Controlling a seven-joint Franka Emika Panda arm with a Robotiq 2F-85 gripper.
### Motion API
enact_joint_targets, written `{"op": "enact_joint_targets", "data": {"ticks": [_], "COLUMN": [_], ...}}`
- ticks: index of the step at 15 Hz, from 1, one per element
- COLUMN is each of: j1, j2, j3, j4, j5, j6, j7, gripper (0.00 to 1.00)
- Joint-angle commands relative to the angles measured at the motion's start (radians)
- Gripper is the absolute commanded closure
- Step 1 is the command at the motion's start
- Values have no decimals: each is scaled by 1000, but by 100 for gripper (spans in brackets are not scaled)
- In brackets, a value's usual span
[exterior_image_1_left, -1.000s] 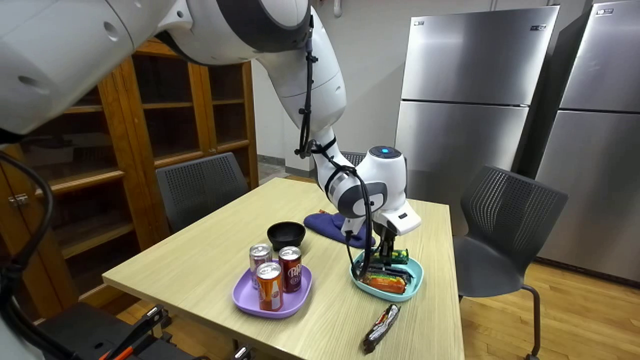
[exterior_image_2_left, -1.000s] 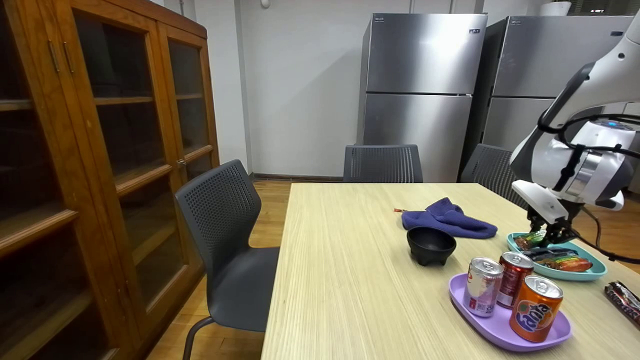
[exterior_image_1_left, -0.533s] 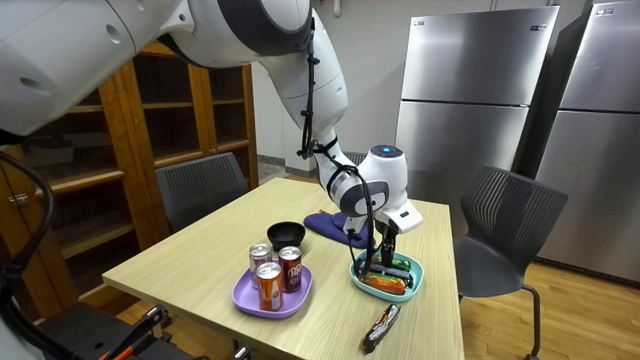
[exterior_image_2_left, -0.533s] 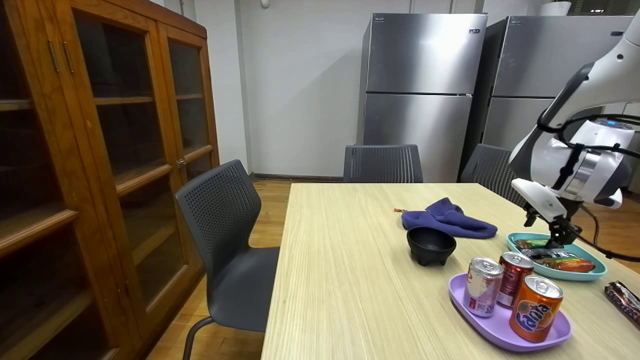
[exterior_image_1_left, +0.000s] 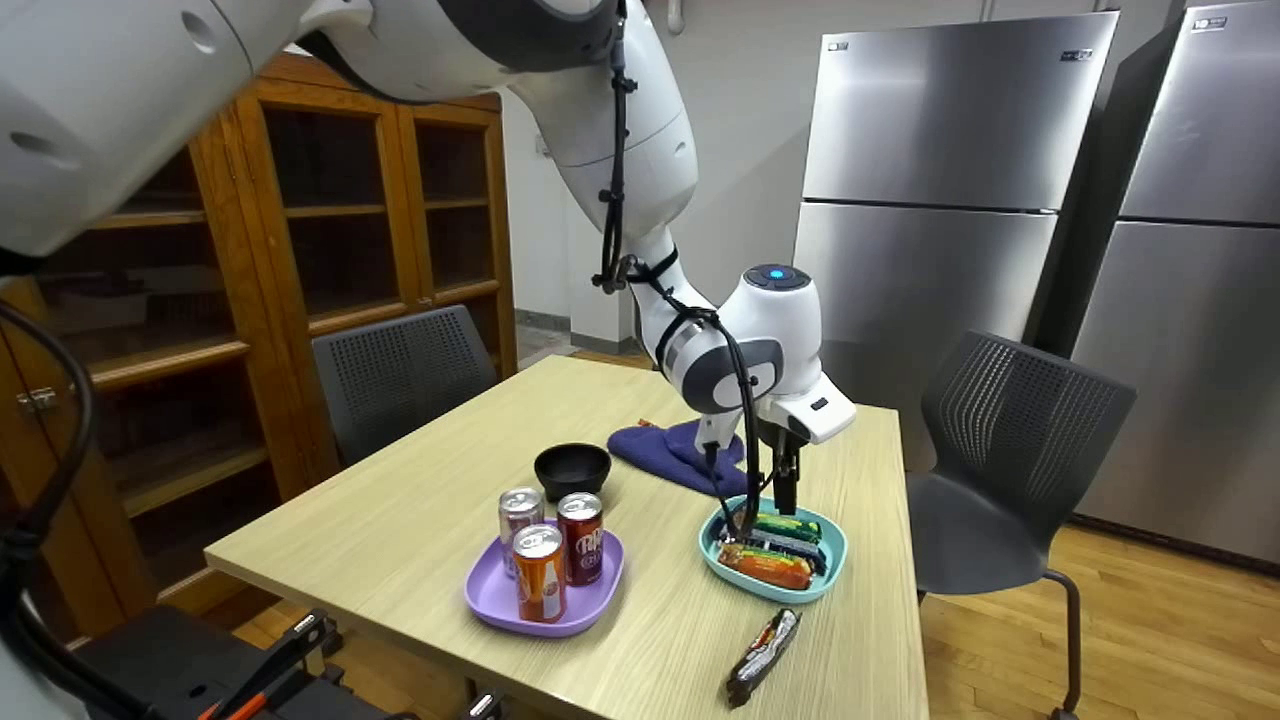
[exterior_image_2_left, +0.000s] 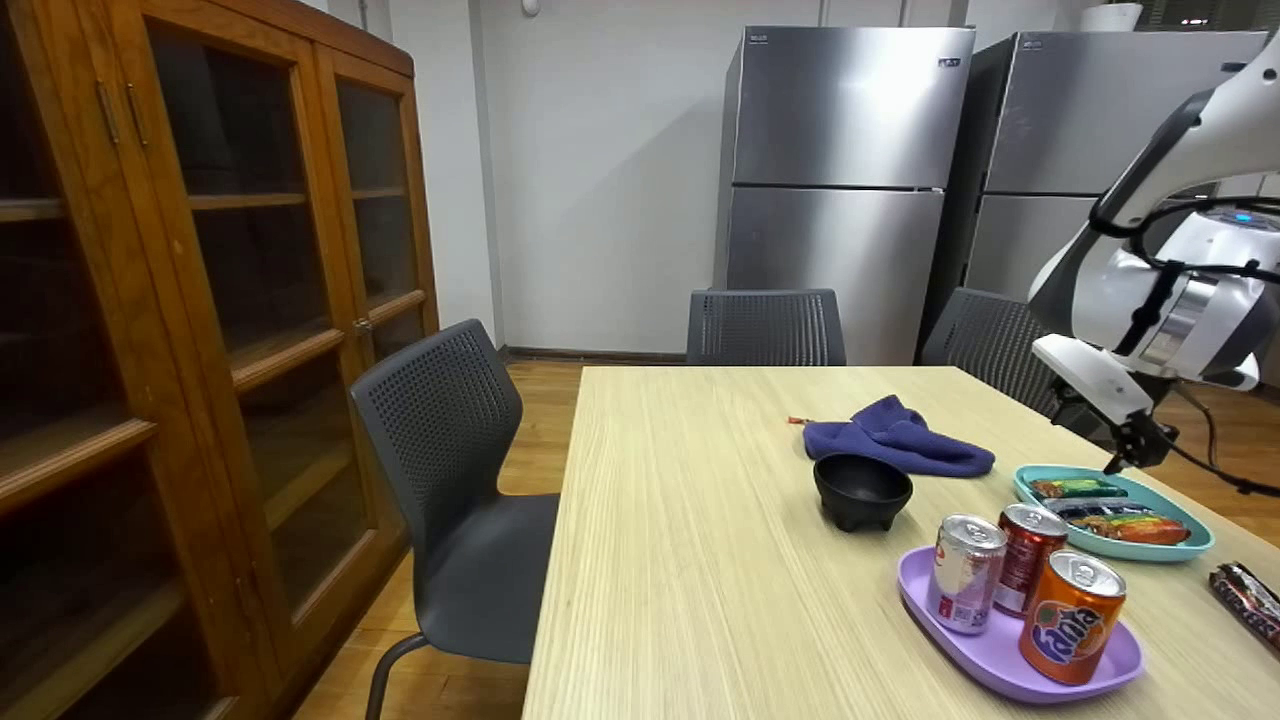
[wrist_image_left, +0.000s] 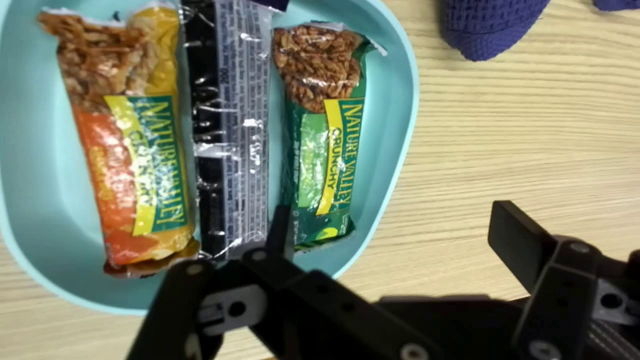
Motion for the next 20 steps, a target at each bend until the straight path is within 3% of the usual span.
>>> {"op": "enact_joint_targets", "data": {"ticks": [1, 10, 20], "j1": [-44, -50, -38], "j2": [-128, -320, -410], "j3": [32, -49, -129], "j4": [-125, -352, -530], "j5": [-22, -199, -446], "j6": [-31, -168, -175], "j7": [-145, -411, -597], "gripper": [0, 0, 0]}}
